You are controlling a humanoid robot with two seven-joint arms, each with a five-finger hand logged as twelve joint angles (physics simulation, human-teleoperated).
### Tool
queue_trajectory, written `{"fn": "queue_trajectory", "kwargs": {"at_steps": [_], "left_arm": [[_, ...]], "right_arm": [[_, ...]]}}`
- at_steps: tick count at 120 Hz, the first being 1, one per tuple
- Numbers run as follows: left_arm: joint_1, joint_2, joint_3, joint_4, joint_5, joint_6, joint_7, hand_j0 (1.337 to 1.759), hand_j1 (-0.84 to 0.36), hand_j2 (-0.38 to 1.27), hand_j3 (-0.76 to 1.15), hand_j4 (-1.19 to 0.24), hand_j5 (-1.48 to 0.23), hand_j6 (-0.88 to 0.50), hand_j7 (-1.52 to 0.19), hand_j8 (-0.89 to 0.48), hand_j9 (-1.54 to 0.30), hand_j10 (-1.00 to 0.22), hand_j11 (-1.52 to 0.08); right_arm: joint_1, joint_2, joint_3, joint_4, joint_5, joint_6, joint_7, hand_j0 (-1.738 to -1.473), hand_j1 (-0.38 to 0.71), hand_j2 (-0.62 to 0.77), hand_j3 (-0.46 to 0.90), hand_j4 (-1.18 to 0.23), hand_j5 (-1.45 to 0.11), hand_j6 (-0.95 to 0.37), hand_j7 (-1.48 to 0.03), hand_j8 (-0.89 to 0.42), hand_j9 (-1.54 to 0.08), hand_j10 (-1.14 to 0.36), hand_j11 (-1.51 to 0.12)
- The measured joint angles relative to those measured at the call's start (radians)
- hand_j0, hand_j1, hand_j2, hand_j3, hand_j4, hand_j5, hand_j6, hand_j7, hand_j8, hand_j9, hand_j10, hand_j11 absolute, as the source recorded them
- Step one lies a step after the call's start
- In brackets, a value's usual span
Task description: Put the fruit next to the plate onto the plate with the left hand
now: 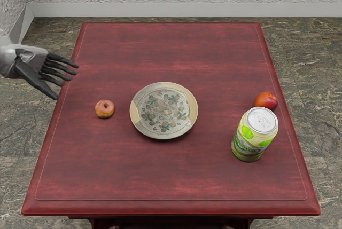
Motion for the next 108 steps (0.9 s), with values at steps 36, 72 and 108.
{"fn": "queue_trajectory", "kwargs": {"at_steps": [36, 72, 108], "left_arm": [[-0.08, -0.042, 0.029, -0.03, 0.03, -0.001, 0.01, 1.658, 0.05, 0.05, 0.0, -0.25, -0.32, -0.25, -0.32, -0.25, -0.32, -0.25, -0.32], [-0.068, -0.186, 0.036, -0.262, 0.649, 0.0, 0.025, 1.658, 0.05, 0.05, 0.0, -0.25, -0.32, -0.25, -0.32, -0.25, -0.32, -0.25, -0.32], [-0.044, -0.293, 0.149, -0.382, 1.056, 0.204, 0.026, 1.658, 0.05, 0.05, 0.0, -0.25, -0.32, -0.25, -0.32, -0.25, -0.32, -0.25, -0.32]], "right_arm": [[0.004, 0.0, 0.002, 0.0, 0.0, 0.0, 0.0, -1.658, -0.31, -0.01, 0.0, -0.04, -0.05, -0.04, -0.05, -0.04, -0.05, -0.04, -0.05], [0.004, 0.0, 0.004, 0.0, 0.0, 0.0, -0.001, -1.658, -0.31, -0.01, 0.0, -0.04, -0.05, -0.04, -0.05, -0.04, -0.05, -0.04, -0.05], [0.004, 0.0, 0.003, 0.0, 0.0, 0.0, -0.001, -1.658, -0.31, -0.01, 0.0, -0.04, -0.05, -0.04, -0.05, -0.04, -0.05, -0.04, -0.05]]}}
